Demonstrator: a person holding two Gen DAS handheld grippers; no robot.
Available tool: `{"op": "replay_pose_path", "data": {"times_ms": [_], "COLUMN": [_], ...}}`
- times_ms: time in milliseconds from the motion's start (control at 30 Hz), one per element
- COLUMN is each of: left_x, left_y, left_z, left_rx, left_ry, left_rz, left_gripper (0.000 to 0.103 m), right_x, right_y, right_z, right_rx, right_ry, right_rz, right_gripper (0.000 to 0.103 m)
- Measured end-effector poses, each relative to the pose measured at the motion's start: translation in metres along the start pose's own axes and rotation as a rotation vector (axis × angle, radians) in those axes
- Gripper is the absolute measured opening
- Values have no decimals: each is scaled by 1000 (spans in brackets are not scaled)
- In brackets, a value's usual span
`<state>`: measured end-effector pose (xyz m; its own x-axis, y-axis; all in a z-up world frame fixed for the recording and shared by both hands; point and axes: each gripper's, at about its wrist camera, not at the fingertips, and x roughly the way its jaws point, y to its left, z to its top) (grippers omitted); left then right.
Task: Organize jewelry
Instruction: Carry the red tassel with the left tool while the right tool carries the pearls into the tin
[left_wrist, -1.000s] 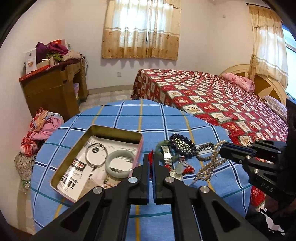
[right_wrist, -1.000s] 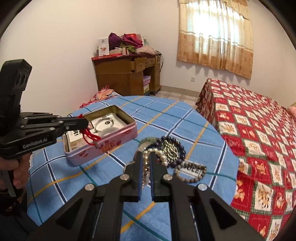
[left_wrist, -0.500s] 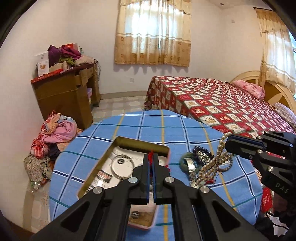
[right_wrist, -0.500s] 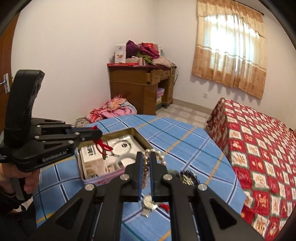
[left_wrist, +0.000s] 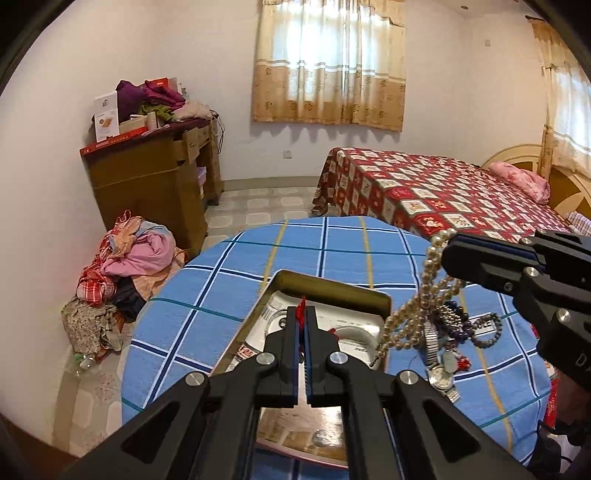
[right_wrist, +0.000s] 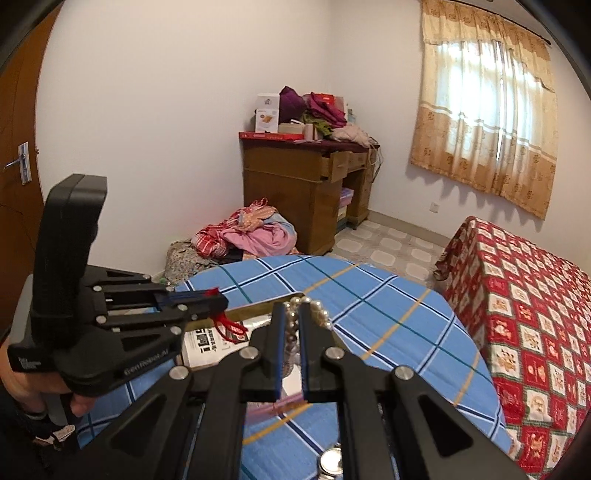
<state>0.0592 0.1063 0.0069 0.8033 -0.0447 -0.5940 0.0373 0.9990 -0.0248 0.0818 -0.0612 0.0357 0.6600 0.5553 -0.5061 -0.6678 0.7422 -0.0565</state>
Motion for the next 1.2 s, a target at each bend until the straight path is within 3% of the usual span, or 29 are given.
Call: {"op": "replay_pose_path", "data": {"times_ms": [533, 1200], "left_x": [30, 61], "left_y": [12, 15], "left_z": [-11, -26], "left_rx": [-5, 2], "left_ry": [64, 135], "left_rz": [31, 58], "left_gripper": [1, 1], "right_x": [51, 79], "right_y": [5, -5], "right_z": [-13, -42], "right_rx": [8, 64], "right_ry": [83, 184], "right_rz": [39, 31], "right_gripper": [8, 8]}}
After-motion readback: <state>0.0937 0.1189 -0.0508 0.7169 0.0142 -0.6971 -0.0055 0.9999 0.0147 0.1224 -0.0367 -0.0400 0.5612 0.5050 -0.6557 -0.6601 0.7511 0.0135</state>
